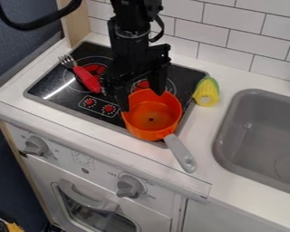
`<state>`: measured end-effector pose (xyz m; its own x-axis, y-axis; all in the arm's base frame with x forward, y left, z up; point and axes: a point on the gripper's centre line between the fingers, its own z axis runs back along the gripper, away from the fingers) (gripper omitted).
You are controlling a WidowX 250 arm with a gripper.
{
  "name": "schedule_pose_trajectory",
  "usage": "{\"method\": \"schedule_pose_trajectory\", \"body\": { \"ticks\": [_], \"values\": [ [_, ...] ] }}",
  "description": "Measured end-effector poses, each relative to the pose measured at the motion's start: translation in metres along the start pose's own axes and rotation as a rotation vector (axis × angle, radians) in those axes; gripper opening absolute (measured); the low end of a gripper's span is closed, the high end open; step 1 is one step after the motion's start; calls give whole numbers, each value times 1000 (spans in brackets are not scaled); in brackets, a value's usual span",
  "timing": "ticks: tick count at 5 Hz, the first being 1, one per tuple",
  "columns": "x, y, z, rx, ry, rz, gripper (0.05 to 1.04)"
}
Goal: Move the red fork to the top right of the stove
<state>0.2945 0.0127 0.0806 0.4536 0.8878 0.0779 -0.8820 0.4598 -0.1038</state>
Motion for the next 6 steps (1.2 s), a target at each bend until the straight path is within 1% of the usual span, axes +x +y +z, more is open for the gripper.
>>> {"method": "schedule_pose_trajectory", "body": {
  "ticks": [1, 2, 3, 4, 5, 6],
  "values": [
    [-2, 3, -8, 27, 15, 3, 1000],
    [15, 13, -4, 26, -9, 66, 1000],
    [39, 17, 5, 13, -36, 154, 1000],
    [61, 15, 12, -10, -88, 231, 1000],
    [82, 10, -5, 26, -105, 259, 1000],
    [103, 3, -21, 41, -132, 247, 1000]
  ]
}}
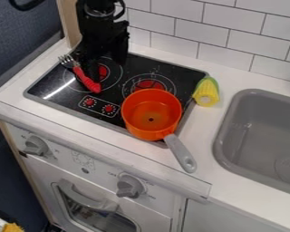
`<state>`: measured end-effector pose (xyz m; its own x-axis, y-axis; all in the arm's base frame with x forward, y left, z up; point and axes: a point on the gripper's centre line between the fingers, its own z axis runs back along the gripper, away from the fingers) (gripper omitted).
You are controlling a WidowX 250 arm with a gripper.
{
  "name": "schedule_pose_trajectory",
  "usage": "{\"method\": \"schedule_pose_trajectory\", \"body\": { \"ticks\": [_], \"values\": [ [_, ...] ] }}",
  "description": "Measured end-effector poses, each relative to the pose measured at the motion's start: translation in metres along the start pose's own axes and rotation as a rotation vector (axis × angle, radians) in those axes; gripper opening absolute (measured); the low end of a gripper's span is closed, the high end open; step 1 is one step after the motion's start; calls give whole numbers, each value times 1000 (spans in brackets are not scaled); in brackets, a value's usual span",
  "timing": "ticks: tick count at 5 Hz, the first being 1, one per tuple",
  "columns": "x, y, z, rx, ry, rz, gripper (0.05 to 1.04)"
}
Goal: Move the red fork to the top right of the stove
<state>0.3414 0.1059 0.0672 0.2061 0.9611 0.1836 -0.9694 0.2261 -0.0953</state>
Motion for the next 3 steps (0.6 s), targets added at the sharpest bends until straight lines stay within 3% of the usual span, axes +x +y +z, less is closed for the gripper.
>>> {"method": "schedule_pose_trajectory", "body": {
  "ticks": [1, 3],
  "values": [
    [14, -9, -13, 10, -22, 18, 1000],
    [39, 1, -32, 91, -127, 16, 1000]
  ]
}}
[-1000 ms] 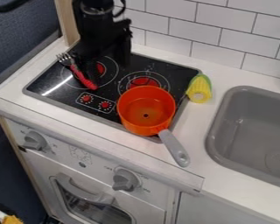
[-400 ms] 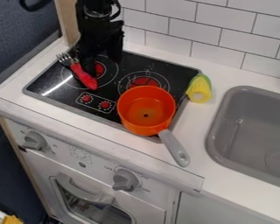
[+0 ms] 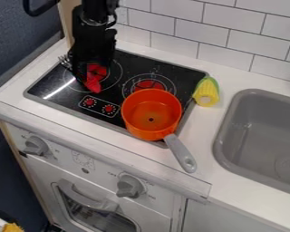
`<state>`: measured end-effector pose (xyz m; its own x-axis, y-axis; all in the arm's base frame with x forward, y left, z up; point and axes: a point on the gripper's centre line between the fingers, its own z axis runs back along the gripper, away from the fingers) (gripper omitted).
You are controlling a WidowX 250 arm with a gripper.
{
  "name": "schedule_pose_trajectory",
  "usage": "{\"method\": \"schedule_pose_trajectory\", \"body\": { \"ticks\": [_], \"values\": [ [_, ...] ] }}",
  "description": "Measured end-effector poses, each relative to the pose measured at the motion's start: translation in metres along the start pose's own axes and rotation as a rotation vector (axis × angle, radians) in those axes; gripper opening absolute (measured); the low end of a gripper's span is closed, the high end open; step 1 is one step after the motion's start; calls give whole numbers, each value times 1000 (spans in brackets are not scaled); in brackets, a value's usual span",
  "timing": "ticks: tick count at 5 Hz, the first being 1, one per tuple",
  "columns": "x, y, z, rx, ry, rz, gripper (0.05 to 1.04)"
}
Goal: Move the red fork to the top right of the stove
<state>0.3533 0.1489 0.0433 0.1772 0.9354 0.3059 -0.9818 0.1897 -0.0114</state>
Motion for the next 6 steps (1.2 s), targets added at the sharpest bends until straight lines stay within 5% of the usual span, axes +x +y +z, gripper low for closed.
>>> {"method": "schedule_pose_trajectory", "body": {
  "ticks": [3, 4, 6],
  "values": [
    [9, 0, -20, 51, 46, -33, 943],
    [4, -1, -22, 29, 75, -30, 662],
    [2, 9, -22, 45, 68, -14, 391]
  ]
}}
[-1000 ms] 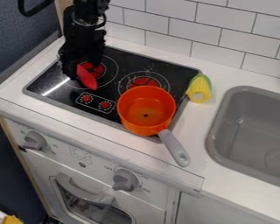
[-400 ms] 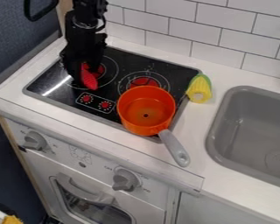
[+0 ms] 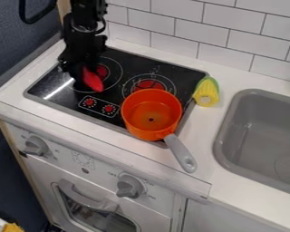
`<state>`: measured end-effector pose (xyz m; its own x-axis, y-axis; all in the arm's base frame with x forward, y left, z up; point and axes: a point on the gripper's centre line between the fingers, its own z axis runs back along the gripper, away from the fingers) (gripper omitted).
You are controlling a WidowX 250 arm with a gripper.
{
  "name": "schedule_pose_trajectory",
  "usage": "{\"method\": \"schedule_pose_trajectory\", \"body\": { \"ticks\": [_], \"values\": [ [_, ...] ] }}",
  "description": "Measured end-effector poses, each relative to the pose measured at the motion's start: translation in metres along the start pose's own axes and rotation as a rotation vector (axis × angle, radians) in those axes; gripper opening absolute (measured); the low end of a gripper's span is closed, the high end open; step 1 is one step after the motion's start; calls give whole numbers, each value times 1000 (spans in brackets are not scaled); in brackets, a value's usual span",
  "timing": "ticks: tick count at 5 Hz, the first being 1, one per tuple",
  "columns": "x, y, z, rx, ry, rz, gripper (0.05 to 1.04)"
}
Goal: Move the red fork to the top right of the stove
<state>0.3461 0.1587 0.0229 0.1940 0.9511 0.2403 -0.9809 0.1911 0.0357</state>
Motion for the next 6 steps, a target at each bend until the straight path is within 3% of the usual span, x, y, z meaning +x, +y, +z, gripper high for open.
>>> {"method": "schedule_pose_trajectory", "body": {
  "ticks": [1, 2, 3, 4, 6],
  "values": [
    [-10, 1, 11, -10, 66, 15, 363],
    [-16, 4, 26, 9, 89, 37, 363],
    [-33, -2, 51, -8, 112, 102, 363],
    [-51, -14, 71, -83, 155, 182, 363],
    [-97, -53, 84, -122, 164, 320, 363]
  ]
}}
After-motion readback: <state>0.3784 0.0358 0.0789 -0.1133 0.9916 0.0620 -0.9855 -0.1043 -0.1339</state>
